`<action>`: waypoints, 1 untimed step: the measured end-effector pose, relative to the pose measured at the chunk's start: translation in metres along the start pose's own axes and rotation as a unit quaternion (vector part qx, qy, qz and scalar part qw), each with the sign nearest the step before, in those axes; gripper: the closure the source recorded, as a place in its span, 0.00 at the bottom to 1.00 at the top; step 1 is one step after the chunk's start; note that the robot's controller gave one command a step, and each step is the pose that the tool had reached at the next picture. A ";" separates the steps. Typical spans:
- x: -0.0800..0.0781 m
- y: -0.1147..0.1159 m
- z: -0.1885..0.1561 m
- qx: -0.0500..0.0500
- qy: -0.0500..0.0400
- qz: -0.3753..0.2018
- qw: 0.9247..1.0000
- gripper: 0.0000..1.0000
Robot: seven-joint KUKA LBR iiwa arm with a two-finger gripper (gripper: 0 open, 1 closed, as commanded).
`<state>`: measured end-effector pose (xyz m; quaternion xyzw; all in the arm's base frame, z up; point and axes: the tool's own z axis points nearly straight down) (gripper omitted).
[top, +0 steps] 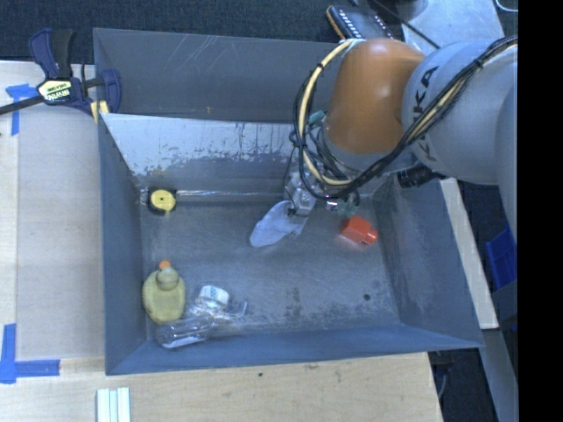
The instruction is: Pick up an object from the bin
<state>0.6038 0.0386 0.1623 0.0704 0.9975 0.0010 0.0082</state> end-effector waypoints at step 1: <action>0.015 0.003 -0.059 0.000 0.002 -0.007 1.000 1.00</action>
Offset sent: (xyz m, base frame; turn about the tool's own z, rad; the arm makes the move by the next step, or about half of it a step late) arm -0.0068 0.0105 -0.0608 -0.2012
